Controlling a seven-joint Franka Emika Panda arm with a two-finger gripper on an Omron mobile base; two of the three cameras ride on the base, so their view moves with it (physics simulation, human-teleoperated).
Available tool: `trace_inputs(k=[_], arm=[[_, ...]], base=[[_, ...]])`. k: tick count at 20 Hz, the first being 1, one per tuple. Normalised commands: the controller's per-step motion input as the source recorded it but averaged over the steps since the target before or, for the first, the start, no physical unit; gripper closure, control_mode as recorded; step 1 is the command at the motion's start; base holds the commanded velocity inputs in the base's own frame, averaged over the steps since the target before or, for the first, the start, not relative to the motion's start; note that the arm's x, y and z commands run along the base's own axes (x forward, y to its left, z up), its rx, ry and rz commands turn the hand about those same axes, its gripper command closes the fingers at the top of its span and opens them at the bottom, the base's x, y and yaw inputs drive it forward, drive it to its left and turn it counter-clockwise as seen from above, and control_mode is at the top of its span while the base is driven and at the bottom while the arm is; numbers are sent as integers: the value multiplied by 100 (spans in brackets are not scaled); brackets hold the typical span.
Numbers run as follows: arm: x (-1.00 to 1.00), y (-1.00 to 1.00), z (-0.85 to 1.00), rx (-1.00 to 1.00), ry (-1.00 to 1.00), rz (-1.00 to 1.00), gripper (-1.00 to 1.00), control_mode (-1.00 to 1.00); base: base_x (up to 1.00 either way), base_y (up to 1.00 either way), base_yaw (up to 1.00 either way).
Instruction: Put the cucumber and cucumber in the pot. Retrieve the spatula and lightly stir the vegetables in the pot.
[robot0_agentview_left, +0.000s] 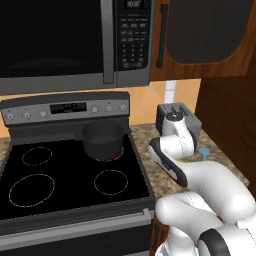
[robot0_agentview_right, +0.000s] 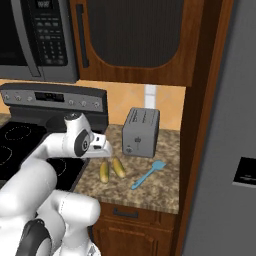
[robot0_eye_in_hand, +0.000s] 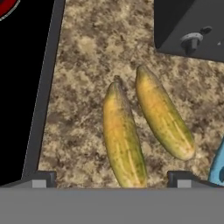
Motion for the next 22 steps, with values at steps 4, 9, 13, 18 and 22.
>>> trace_inputs(k=[4,9,13,18,22], arm=[[3,0,-42,-1,0,-4,-100,-100],[8,-10,-37,0,0,-3,-100,-100],[29,-23,-29,0,0,-1,-100,-100],[11,-21,-30,0,0,0,-100,-100],[0,-7,-41,0,0,0,-100,-100]], base=[[0,0,0],[0,0,0],[0,0,0],[0,0,0],[0,0,0]])
